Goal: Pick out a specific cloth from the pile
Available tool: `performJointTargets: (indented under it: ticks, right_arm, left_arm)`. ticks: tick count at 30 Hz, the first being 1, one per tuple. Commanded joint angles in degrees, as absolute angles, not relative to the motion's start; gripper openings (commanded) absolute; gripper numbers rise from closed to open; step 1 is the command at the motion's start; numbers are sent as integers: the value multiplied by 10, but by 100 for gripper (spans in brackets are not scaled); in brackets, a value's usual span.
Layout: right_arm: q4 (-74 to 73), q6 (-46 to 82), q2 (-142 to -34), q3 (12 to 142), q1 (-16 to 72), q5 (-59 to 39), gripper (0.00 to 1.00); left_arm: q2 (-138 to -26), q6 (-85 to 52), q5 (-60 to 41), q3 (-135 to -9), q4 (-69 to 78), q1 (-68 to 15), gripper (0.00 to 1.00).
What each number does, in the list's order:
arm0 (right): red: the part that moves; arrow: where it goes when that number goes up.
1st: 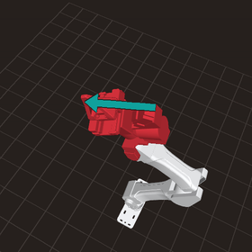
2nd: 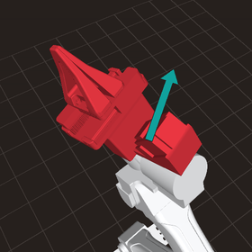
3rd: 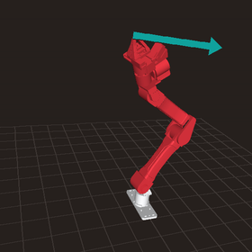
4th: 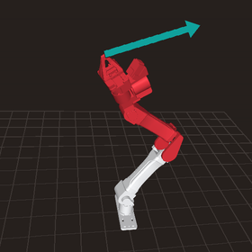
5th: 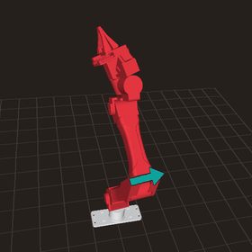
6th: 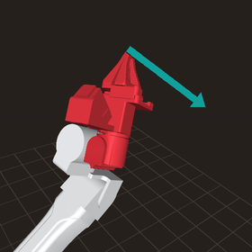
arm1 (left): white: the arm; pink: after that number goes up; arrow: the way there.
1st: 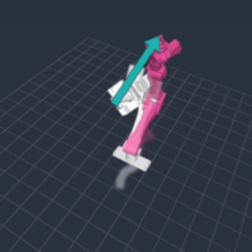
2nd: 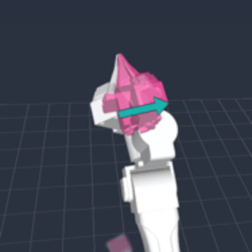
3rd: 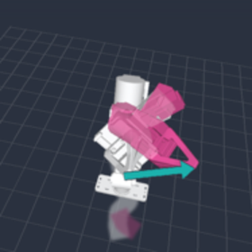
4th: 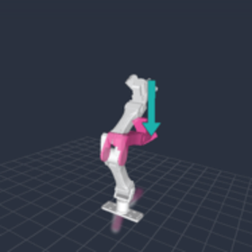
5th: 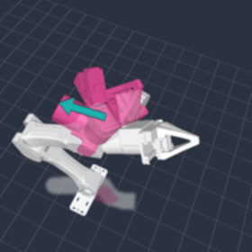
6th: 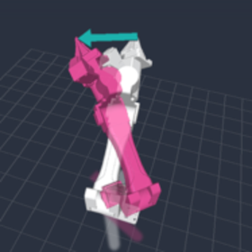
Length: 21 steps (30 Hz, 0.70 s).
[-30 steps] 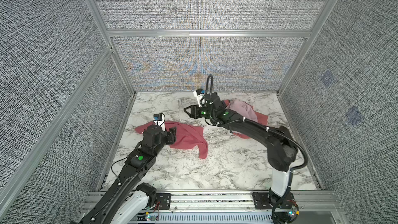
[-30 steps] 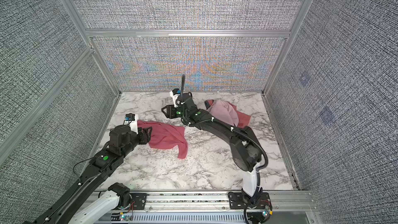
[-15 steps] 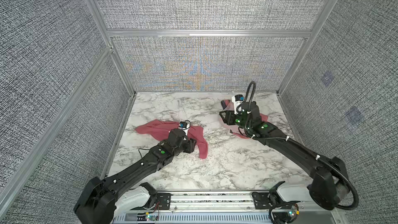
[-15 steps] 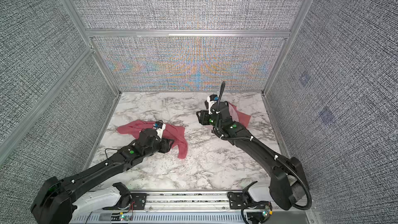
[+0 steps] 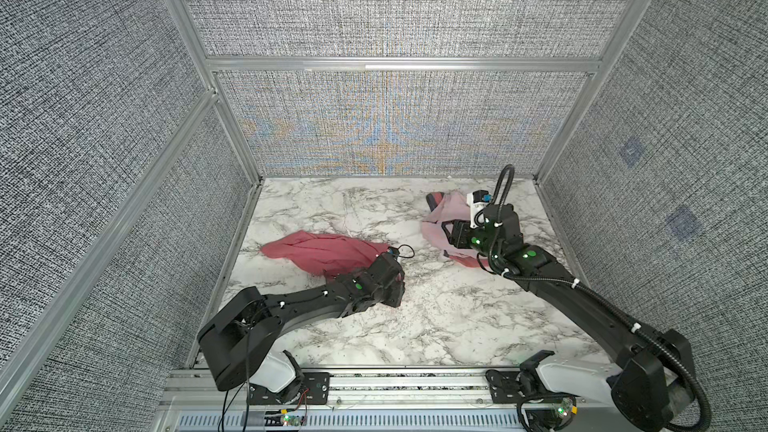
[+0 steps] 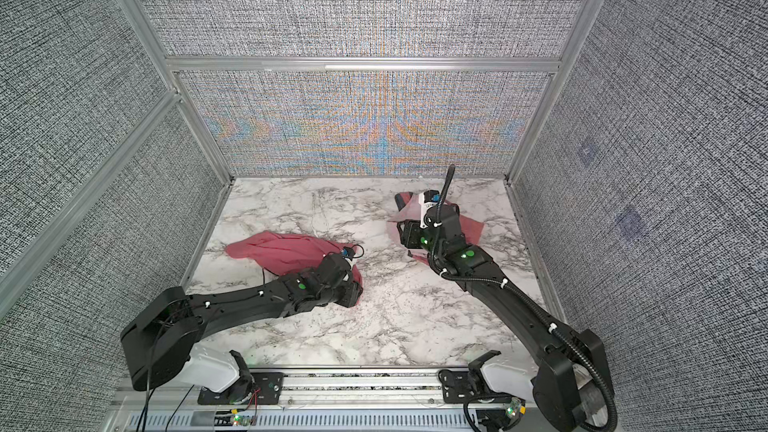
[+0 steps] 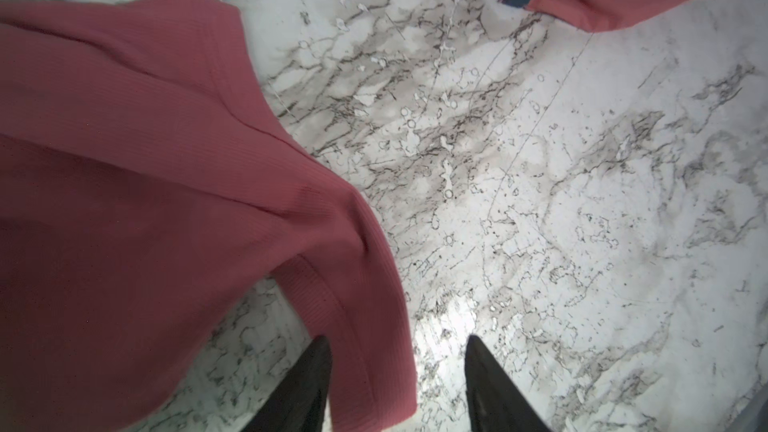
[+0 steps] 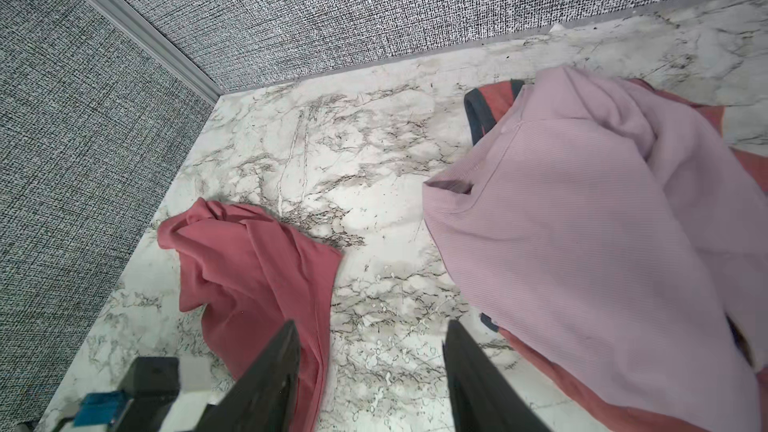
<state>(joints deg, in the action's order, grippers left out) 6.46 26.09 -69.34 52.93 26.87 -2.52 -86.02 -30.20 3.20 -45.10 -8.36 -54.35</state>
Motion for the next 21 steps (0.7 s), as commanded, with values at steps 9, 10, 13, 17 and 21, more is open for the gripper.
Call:
performJointTargets:
  ticks: [9,10,13,17,21]
  right_arm:
    - [70,263,-679,505,252,-32,57]
    - [70,263,-679,506,251,-32,58]
    - [69,263,-680,504,248,-34,58]
    - [68,265,-679,503,244,-35,58]
    - [68,266,-680,503,241,-35,57]
  left_arm:
    - [-937,-328,98,-497,-151,-562,53]
    - [-942,-327,100,-501,-155,-562,52]
    - [-954,-323,101,-507,-159,-564,48]
    - [-963,-323,105,-510,-159,-564,43]
    - [-969,-322,103,-512,-157,-564,29]
